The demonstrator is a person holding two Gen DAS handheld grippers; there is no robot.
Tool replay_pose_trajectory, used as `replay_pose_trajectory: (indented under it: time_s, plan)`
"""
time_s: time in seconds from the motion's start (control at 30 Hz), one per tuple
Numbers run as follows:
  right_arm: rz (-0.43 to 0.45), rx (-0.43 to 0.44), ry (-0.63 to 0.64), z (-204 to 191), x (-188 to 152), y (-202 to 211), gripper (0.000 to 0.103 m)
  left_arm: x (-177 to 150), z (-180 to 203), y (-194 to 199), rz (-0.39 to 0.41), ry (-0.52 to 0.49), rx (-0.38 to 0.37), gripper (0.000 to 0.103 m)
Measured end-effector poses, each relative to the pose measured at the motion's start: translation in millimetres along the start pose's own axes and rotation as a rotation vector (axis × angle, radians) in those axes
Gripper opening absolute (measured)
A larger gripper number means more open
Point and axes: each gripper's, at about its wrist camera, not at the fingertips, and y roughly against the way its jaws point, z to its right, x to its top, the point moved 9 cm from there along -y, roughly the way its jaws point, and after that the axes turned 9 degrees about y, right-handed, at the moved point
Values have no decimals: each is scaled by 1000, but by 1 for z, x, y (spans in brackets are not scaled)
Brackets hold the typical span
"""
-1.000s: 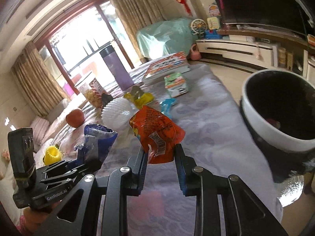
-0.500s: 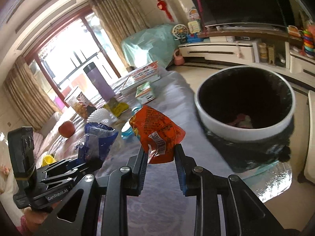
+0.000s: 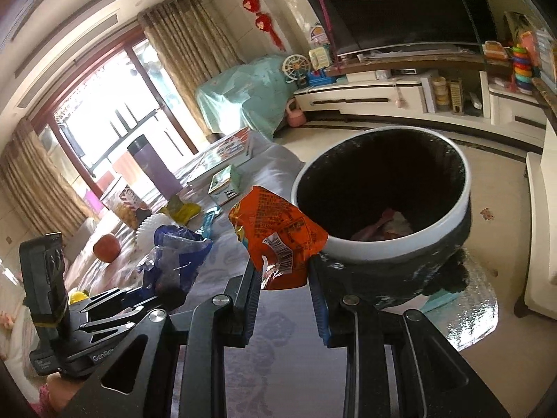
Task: Collect trash
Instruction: 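Carry the plastic bag and orange snack bag over the trash bin with both tools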
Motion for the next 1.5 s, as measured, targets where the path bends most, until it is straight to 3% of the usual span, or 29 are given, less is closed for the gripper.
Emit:
replay_pose_trajectory:
  time_s: [0.6,1.5]
  plan:
    - [18,-62,-40,51,16,13,27,23,34,-34,-12,-60,-28,38]
    - [0,-107,-74,94,39,-2,27,67,75,-88,-25,-123,-42,38]
